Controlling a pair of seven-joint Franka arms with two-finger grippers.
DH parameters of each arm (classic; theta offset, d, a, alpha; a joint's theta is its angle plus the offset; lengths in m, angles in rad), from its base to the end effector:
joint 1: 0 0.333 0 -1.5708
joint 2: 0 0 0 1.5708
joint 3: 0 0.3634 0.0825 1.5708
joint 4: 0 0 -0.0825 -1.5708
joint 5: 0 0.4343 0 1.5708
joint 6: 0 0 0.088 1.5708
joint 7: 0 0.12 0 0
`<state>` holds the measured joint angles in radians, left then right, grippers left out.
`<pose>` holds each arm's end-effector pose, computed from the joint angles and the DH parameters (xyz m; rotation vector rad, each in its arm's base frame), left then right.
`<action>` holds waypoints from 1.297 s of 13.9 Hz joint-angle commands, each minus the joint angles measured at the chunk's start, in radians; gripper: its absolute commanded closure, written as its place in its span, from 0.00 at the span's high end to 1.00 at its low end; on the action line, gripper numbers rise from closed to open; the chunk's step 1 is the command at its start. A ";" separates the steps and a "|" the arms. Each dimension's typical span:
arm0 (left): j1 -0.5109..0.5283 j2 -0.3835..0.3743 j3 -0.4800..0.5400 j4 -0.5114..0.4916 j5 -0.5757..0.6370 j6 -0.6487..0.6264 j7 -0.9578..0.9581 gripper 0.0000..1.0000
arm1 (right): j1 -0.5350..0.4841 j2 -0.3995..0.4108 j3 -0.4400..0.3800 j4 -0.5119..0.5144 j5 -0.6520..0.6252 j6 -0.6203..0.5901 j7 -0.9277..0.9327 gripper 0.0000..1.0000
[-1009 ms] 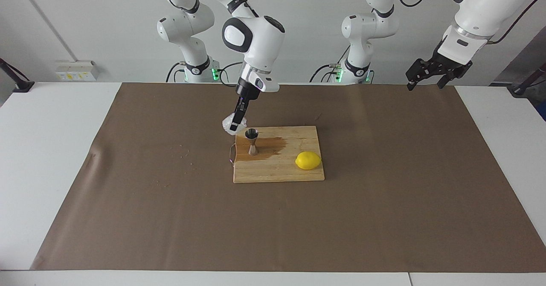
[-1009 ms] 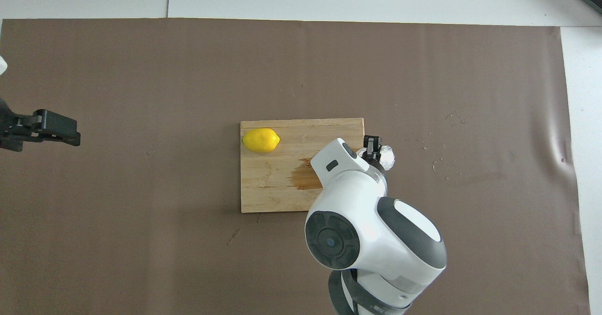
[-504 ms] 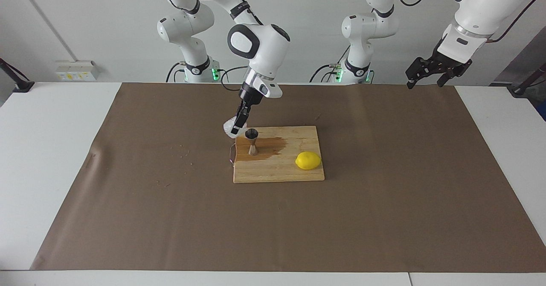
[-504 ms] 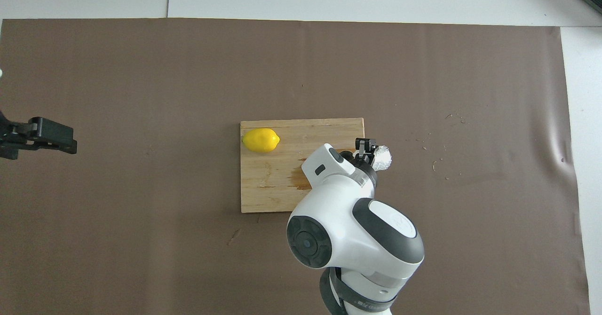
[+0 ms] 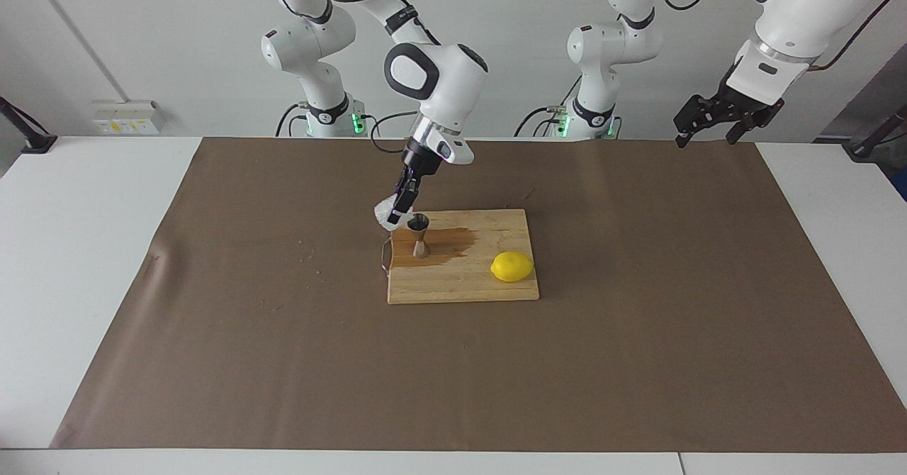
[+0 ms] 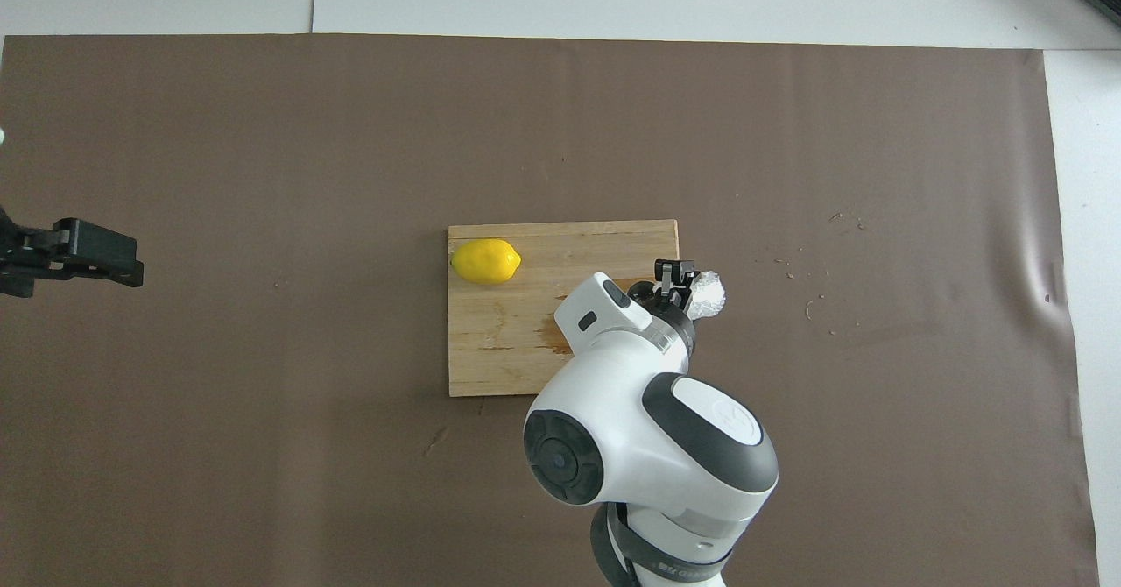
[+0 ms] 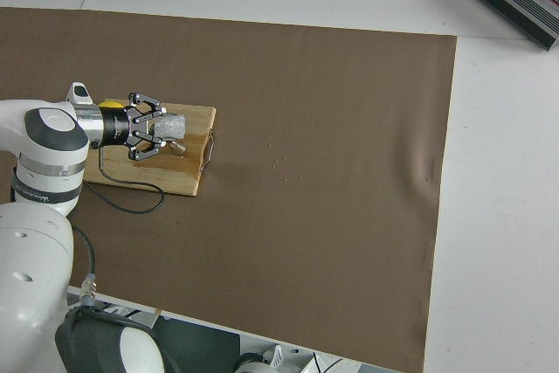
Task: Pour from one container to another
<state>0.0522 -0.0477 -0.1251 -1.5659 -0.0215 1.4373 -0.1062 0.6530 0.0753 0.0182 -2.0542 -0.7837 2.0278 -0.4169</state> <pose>0.5707 -0.0465 0.6782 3.1304 0.0496 -0.1290 0.5061 0.3397 0.4176 1.8091 1.6604 -0.0110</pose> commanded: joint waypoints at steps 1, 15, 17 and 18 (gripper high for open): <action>-0.006 -0.023 0.010 -0.023 -0.011 -0.008 0.002 1.00 | 0.013 0.012 0.005 0.014 -0.074 -0.041 0.064 0.00; -0.006 -0.023 0.010 -0.023 -0.011 -0.008 0.002 1.00 | 0.027 0.020 0.006 0.006 -0.135 -0.011 0.165 0.00; -0.006 -0.023 0.010 -0.023 -0.011 -0.008 0.002 1.00 | 0.027 0.020 0.006 0.005 -0.135 -0.006 0.167 0.00; -0.006 -0.023 0.010 -0.023 -0.011 -0.008 0.002 1.00 | 0.027 0.020 0.006 0.005 -0.135 -0.005 0.173 0.00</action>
<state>0.0522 -0.0477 -0.1250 -1.5660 -0.0215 1.4369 -0.1062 0.6819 0.0880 0.0199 -2.0540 -0.8859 2.0145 -0.2815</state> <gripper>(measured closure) 0.000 0.498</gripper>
